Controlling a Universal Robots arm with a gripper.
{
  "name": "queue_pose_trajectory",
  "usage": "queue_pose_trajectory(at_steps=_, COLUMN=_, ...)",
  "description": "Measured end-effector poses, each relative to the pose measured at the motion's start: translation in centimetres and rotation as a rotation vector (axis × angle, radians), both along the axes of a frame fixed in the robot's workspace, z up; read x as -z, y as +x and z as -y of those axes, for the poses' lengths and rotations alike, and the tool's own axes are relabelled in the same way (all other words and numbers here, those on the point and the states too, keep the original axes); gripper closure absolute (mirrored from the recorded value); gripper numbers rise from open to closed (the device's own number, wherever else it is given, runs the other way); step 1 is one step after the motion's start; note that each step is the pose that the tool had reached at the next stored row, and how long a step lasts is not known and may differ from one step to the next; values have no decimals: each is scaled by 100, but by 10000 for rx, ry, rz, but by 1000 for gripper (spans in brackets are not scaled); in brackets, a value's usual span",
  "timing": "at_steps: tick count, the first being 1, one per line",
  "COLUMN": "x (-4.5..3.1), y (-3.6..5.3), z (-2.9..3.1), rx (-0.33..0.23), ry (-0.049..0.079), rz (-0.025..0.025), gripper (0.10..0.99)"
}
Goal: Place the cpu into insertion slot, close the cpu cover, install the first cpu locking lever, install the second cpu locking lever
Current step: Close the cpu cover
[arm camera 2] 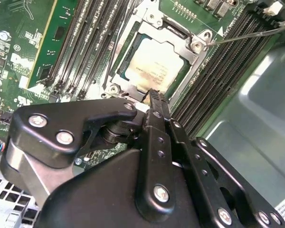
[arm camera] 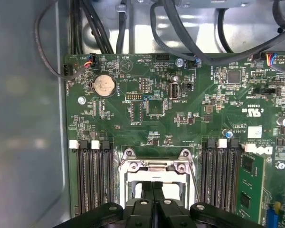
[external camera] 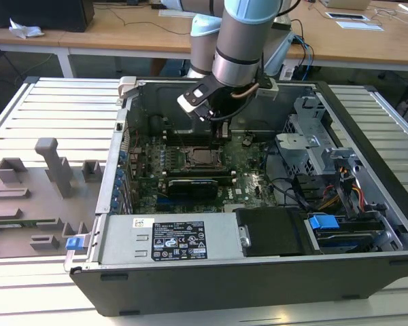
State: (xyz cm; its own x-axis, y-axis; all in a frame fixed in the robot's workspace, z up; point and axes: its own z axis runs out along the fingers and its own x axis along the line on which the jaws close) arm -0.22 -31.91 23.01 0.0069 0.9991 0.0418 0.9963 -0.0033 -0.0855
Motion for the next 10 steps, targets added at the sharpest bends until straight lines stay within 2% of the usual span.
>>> queue_pose_trajectory(at_steps=10, x=-111, y=0, z=0, rx=0, ry=0, rz=0, gripper=980)
